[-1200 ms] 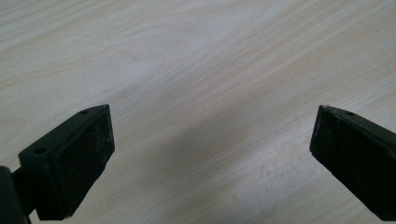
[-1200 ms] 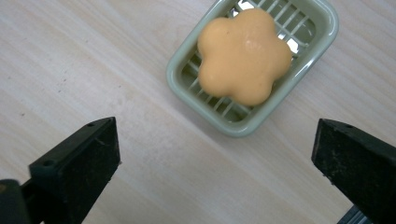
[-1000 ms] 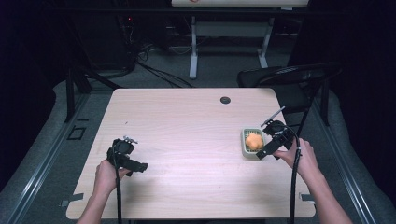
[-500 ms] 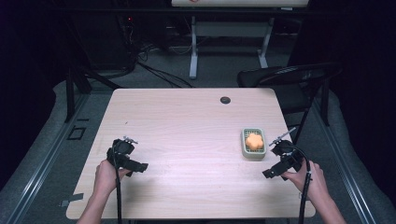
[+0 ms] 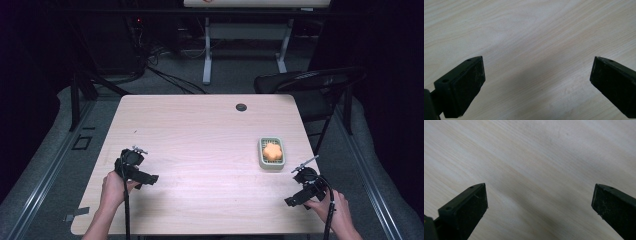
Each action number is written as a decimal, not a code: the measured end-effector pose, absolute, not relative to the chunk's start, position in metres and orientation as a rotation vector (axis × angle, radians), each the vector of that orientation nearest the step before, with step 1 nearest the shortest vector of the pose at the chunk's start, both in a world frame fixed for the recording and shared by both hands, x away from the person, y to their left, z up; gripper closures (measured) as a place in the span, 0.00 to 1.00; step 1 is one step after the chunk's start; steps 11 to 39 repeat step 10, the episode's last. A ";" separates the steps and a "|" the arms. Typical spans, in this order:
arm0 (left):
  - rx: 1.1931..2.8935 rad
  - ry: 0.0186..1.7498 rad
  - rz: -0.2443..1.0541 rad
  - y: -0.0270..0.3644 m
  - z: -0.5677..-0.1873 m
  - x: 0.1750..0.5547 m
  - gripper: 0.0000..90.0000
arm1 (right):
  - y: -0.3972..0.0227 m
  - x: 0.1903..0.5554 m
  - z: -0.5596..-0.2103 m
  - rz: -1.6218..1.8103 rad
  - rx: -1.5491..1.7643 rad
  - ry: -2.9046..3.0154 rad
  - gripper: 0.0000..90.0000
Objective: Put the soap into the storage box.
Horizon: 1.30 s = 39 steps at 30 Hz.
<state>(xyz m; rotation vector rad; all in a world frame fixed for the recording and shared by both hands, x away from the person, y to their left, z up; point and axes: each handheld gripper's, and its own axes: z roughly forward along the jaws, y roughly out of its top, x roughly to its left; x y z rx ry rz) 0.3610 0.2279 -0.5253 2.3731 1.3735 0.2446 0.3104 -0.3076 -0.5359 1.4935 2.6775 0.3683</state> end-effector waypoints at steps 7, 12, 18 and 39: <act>2.368 1.375 0.237 0.228 -0.526 0.361 0.00 | -0.306 0.314 -0.539 0.346 1.469 2.674 0.02; 2.366 1.377 0.237 0.227 -0.526 0.361 0.00 | -0.306 0.314 -0.541 0.378 1.501 2.656 0.02; 2.366 1.377 0.237 0.227 -0.526 0.361 0.00 | -0.306 0.314 -0.541 0.378 1.501 2.656 0.02; 2.366 1.377 0.237 0.227 -0.526 0.361 0.00 | -0.306 0.314 -0.541 0.378 1.501 2.656 0.02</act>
